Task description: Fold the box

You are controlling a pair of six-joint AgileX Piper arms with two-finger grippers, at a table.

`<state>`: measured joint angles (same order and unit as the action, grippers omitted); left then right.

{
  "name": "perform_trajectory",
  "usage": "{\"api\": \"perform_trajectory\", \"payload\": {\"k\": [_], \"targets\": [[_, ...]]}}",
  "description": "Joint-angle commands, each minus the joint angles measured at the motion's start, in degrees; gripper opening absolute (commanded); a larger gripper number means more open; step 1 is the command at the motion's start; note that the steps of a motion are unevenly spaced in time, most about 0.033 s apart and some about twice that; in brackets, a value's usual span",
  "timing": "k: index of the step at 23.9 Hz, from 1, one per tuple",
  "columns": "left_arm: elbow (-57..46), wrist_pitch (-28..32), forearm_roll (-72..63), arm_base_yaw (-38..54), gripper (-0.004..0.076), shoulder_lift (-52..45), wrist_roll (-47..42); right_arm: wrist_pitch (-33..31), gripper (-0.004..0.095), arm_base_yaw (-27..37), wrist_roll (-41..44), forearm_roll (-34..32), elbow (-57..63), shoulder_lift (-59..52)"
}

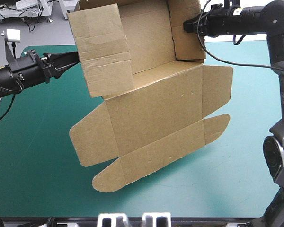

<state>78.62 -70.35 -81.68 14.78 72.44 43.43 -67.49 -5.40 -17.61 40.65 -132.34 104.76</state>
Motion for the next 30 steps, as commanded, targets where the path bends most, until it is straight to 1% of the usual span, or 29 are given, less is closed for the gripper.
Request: {"api": "perform_trajectory", "payload": {"k": [1,3,4,7,9,15,19,22,25,28,30], "targets": [[1.74,-3.87,-3.68,-0.49,0.0125,-1.48,0.22,4.38,-0.0009,-0.23,0.86,2.87,-1.72,-2.06],[1.74,-3.87,-3.68,-0.49,0.0194,-1.48,0.22,4.45,-0.0009,-0.23,1.02,2.46,-1.72,-1.73],[1.74,-3.87,-3.68,-0.49,0.0244,-1.48,0.22,4.51,-0.0009,-0.23,1.02,2.42,-1.72,-1.59],[1.74,-3.87,-3.80,-0.49,0.0337,-1.48,0.22,4.80,-0.0009,-0.23,1.02,2.27,-1.72,-1.11],[1.74,-3.87,-3.80,-0.85,0.0361,-1.48,0.22,4.89,-0.0009,-0.31,1.14,2.27,-1.72,-0.62],[1.74,-3.46,-3.80,-4.65,0.0363,-1.48,0.63,5.19,-0.0009,-1.54,1.46,2.10,-1.72,0.54],[1.74,0.83,0.27,-5.67,0.0363,-1.48,0.73,6.42,-0.0009,-3.59,1.34,1.28,-1.72,0.68],[1.74,2.98,4.37,-5.67,0.0363,-1.48,0.20,5.96,-0.0009,-3.59,1.45,1.87,-1.72,0.68],[1.74,7.84,9.31,-5.67,0.0363,-1.48,-1.24,4.78,-0.0009,-3.74,1.45,2.21,-1.72,0.68],[1.74,13.08,12.88,-5.67,0.0330,-1.48,-3.05,4.25,-0.0009,-5.71,1.45,1.72,-1.72,0.57],[1.74,16.49,16.19,-5.67,0.0327,-1.48,-4.41,3.77,-0.0009,-7.67,2.42,-0.12,-1.72,0.57]]}}
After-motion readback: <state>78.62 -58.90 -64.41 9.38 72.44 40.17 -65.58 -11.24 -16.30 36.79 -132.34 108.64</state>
